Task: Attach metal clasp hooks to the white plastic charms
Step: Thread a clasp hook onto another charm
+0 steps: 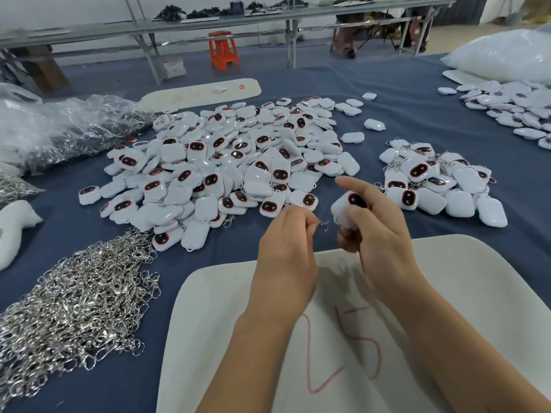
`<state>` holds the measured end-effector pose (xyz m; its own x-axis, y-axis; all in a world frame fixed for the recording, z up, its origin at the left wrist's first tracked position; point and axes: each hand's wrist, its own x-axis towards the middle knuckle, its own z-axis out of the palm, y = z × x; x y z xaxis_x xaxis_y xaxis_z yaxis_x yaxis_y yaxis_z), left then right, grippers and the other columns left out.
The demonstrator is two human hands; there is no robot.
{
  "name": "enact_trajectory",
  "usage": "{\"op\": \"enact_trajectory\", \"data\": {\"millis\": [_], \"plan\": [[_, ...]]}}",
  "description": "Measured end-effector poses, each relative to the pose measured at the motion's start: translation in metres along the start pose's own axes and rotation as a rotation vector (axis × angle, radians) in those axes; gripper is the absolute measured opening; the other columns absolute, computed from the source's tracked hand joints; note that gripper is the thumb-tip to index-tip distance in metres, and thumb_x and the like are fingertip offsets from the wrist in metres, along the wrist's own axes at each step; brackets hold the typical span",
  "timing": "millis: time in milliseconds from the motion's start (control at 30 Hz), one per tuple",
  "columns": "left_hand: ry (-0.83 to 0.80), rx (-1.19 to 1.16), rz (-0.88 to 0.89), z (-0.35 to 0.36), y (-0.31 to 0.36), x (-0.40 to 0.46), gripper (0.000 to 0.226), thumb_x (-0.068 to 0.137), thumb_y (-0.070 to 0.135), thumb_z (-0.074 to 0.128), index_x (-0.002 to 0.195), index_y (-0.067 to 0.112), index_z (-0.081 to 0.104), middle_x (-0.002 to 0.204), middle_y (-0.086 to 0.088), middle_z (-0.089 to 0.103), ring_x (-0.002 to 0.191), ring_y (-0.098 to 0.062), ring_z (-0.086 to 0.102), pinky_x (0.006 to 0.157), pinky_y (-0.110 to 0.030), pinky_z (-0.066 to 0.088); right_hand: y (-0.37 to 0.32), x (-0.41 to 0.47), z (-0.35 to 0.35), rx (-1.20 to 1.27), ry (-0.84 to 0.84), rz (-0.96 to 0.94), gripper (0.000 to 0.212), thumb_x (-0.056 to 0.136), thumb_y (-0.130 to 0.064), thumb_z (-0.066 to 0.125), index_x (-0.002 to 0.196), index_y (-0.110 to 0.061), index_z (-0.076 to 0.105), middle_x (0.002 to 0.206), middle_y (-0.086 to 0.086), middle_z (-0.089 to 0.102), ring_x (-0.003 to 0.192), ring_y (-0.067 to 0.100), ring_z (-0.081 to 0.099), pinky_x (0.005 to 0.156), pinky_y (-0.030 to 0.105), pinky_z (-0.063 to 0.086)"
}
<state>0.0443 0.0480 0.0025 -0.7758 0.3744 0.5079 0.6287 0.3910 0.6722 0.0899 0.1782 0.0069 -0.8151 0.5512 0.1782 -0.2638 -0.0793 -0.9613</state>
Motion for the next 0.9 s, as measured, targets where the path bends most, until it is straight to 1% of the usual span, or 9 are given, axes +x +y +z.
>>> {"op": "enact_trajectory", "data": {"millis": [67,233,300,400,533,600,667,800,900], "plan": [[-0.036,0.01,-0.019,0.001,0.0,-0.001,0.023,0.088,-0.012,0.051,0.088,0.011,0.055,0.089,-0.004,0.061,0.08,-0.023,0.052,0.071,-0.04,0.041,0.001,0.0,-0.001,-0.112,-0.036,-0.052,0.031,0.099,-0.009,0.06,0.125,-0.025,0.067,0.076,-0.01,0.061,0.058,0.013,0.053,0.053,0.027,0.05],[-0.102,-0.031,-0.035,-0.001,0.0,-0.003,0.012,0.092,0.002,0.045,0.088,0.01,0.053,0.09,-0.003,0.061,0.082,-0.026,0.055,0.072,-0.045,0.046,0.005,-0.002,-0.001,-0.247,0.047,-0.118,0.02,0.095,-0.008,0.074,0.109,-0.019,0.066,0.087,0.001,0.071,0.06,0.025,0.066,0.052,0.032,0.056],[-0.111,-0.018,-0.046,0.0,0.001,-0.003,0.012,0.092,0.008,0.043,0.088,0.012,0.053,0.09,-0.001,0.061,0.082,-0.022,0.055,0.072,-0.041,0.045,0.005,-0.003,-0.001,-0.27,0.067,-0.133,0.02,0.093,-0.009,0.076,0.107,-0.021,0.067,0.087,0.002,0.071,0.061,0.027,0.067,0.052,0.03,0.056],[-0.134,-0.001,-0.072,0.003,-0.001,-0.005,0.014,0.095,0.007,0.047,0.089,0.018,0.053,0.091,0.003,0.059,0.082,-0.015,0.053,0.069,-0.034,0.043,0.004,-0.005,0.0,-0.316,0.088,-0.137,0.02,0.092,-0.011,0.077,0.105,-0.023,0.068,0.084,-0.001,0.071,0.062,0.02,0.068,0.051,0.027,0.055],[-0.167,0.079,-0.122,0.005,0.001,-0.007,0.025,0.091,0.006,0.05,0.084,0.029,0.043,0.084,0.015,0.047,0.074,-0.004,0.044,0.059,-0.02,0.033,0.004,-0.007,0.003,-0.437,0.132,-0.16,0.023,0.089,-0.01,0.079,0.108,-0.018,0.069,0.086,-0.007,0.071,0.07,0.022,0.072,0.067,0.043,0.063],[-0.174,0.119,-0.14,0.006,0.004,-0.008,0.019,0.091,0.01,0.05,0.084,0.026,0.043,0.085,0.014,0.046,0.074,-0.006,0.042,0.06,-0.022,0.034,0.004,-0.009,0.006,-0.494,0.154,-0.185,0.024,0.088,-0.011,0.079,0.109,-0.018,0.07,0.088,-0.01,0.071,0.075,0.017,0.072,0.075,0.043,0.063],[-0.18,0.076,-0.211,0.006,0.008,-0.009,0.007,0.089,0.019,0.043,0.084,0.022,0.046,0.088,0.009,0.053,0.077,-0.01,0.046,0.065,-0.028,0.043,0.003,-0.011,0.009,-0.554,0.166,-0.221,0.025,0.087,-0.011,0.08,0.109,-0.018,0.07,0.089,-0.013,0.07,0.079,0.012,0.071,0.078,0.038,0.062],[-0.168,0.054,-0.23,0.007,0.008,-0.009,0.011,0.084,0.029,0.037,0.081,0.023,0.046,0.085,0.006,0.056,0.076,-0.012,0.052,0.065,-0.038,0.05,0.003,-0.012,0.014,-0.606,0.173,-0.284,0.025,0.085,-0.008,0.08,0.106,-0.018,0.07,0.09,-0.015,0.07,0.082,0.01,0.07,0.078,0.037,0.061],[-0.112,-0.136,-0.339,0.009,0.014,-0.008,0.034,0.08,0.046,0.03,0.082,0.02,0.052,0.085,-0.002,0.062,0.078,-0.023,0.058,0.071,-0.05,0.053,0.003,-0.012,0.015,-0.614,0.19,-0.296,0.025,0.085,-0.009,0.08,0.106,-0.018,0.07,0.09,-0.016,0.069,0.081,0.01,0.069,0.077,0.038,0.06]]}}
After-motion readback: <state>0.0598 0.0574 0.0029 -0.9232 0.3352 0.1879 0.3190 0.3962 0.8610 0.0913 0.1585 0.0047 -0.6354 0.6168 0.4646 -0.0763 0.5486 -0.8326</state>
